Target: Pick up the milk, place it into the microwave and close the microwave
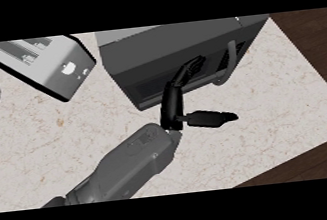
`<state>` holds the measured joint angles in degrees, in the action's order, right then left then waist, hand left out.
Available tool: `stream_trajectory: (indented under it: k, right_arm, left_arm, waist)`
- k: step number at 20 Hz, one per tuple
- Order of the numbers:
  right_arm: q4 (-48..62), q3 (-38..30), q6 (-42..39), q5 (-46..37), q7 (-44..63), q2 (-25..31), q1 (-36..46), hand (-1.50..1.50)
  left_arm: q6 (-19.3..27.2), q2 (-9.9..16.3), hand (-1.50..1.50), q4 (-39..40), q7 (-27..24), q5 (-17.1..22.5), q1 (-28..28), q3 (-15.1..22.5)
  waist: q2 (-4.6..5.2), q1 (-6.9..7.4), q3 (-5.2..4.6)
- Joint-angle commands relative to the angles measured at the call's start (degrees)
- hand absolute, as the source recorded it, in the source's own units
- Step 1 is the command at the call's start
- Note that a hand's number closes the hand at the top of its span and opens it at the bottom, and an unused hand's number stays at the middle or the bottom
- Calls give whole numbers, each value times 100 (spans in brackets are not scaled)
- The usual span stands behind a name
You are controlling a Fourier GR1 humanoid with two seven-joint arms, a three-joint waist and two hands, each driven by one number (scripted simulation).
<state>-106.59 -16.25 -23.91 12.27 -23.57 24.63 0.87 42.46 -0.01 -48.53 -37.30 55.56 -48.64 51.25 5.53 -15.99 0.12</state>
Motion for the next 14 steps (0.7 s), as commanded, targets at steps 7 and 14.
stream_trajectory:
  k: [7, 14]
  right_arm:
    - [627, 5, -405, 894, 277, -4, 254, -150]
    - [957, -180, -623, 1284, 434, 294, 582, -150]
  left_arm:
    - [52, 1, -150, 493, -149, 327, -361, -229]
    - [0, 1, -150, 594, -277, 486, -364, -184]
  waist:
    - [48, -121, -7]
    - [45, -126, -19]
